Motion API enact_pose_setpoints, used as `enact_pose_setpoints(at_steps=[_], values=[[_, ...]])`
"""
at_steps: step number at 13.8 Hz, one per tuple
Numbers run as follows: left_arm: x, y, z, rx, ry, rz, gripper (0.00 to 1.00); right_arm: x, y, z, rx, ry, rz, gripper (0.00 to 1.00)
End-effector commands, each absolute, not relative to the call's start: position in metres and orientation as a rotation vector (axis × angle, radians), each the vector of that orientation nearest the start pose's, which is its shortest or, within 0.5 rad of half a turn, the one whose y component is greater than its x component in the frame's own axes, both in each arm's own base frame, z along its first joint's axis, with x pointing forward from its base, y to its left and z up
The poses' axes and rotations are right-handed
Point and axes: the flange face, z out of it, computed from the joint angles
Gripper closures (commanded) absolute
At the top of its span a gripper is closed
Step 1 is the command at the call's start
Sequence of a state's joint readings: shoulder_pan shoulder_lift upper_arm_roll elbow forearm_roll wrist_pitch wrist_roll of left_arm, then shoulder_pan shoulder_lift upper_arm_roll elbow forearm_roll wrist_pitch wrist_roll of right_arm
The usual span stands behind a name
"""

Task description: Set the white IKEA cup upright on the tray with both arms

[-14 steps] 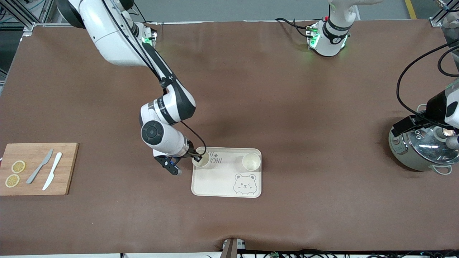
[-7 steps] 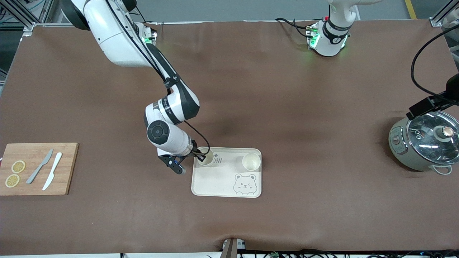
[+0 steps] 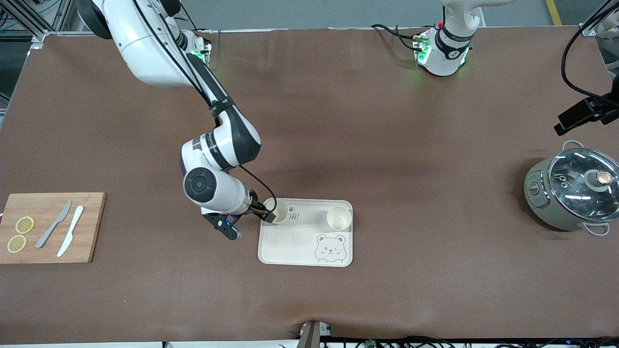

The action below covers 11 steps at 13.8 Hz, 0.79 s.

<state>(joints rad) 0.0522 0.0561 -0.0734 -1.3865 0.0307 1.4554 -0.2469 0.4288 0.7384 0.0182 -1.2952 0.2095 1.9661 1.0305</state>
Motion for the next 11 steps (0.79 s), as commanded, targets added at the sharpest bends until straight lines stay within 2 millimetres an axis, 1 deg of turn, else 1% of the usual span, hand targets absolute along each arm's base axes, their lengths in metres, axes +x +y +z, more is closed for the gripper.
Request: enact_pose_setpoints(at_steps=[1,2,3,4,5,6,7,8,9,10,11], values=[[0.547,-0.009,0.664,-3.075,-0.312,-0.003,0.00,0.675,0.298,0.346,-2.849,1.018,0.361,0.00],[0.547,-0.009,0.662,-3.075,-0.307,0.004,0.00,0.677,0.287,0.357,-2.855,1.032,0.384,0.00],[0.546,-0.009,0.661,-3.075,-0.304,0.007,0.00,0.679,0.269,0.379,-2.840,1.053,0.388,0.00],[0.546,-0.010,0.661,-3.075,-0.295,0.009,0.00,0.683,0.244,0.410,-2.811,1.066,0.352,0.00],[0.542,-0.013,0.666,-3.076,-0.288,-0.005,0.00,0.679,0.226,0.430,-2.824,1.023,0.343,0.00],[0.541,-0.016,0.664,-3.077,-0.280,-0.010,0.00,0.677,0.207,0.446,-2.849,0.957,0.349,0.00],[0.540,-0.021,0.666,-3.078,-0.266,-0.025,0.00,0.676,0.183,0.462,-2.864,0.900,0.352,0.00],[0.540,-0.021,0.667,-3.079,-0.266,-0.032,0.00,0.673,0.160,0.479,-2.892,0.851,0.329,0.00],[0.540,-0.022,0.665,-3.081,-0.263,-0.032,0.00,0.669,0.142,0.494,-2.928,0.833,0.296,0.00],[0.540,-0.024,0.663,-3.085,-0.260,-0.033,0.00,0.664,0.126,0.509,-2.967,0.800,0.253,0.00],[0.536,-0.030,0.661,-3.087,-0.242,-0.048,0.00,0.657,0.113,0.520,-2.987,0.737,0.238,0.00]])
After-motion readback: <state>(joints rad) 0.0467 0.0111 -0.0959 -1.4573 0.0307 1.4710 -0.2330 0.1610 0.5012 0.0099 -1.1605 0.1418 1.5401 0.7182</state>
